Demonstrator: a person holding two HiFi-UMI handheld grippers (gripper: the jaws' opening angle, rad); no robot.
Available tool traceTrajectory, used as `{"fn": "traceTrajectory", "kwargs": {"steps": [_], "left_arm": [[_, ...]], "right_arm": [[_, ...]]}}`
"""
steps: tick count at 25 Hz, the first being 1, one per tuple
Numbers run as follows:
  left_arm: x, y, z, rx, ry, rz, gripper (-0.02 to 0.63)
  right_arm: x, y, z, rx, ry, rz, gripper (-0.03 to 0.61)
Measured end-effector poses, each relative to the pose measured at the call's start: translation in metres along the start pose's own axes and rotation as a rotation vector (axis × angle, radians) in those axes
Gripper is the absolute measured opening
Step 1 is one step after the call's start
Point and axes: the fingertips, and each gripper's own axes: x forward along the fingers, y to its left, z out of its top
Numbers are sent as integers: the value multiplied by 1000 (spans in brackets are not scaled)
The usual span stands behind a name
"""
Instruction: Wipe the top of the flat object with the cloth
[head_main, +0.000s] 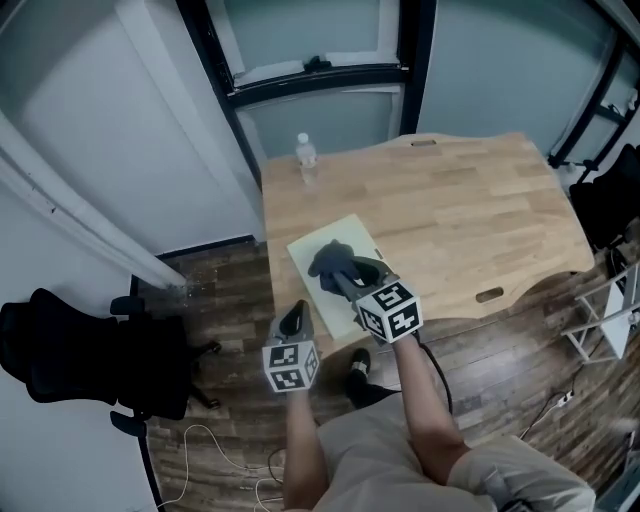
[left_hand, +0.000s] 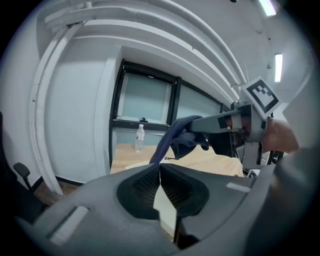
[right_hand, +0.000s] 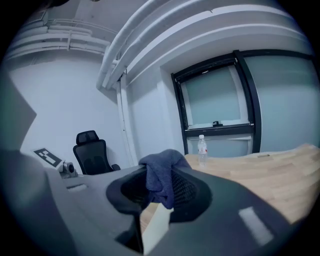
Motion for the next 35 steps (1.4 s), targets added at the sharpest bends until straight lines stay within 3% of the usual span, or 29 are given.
{"fn": "traceTrajectory", "kwargs": {"steps": [6,13,18,22,25,30,35], "left_arm": [[64,8,-21,-24,89,-14,9],[124,13,-52,-47,176,-47,9],[155,14,-65,-42,247,-63,8],[172,17,-84,36,363,-86,8],[180,22,-99,36,424,-100,8],[189,27,-107,3,459,-143,8],[192,29,-109,-2,449,-157,8]], "right_arm": [[44,-42,-1,-3,49,-4,100],[81,-98,18,45,-24,-72,101],[111,-106,24,-1,11,-20,100],[142,-105,15,-6,44,19,100],[166,-96,0,-35,90,70,100],[202,-74,-59,-100,225,148,100],[235,-47,-83,-196,262,256,100]]}}
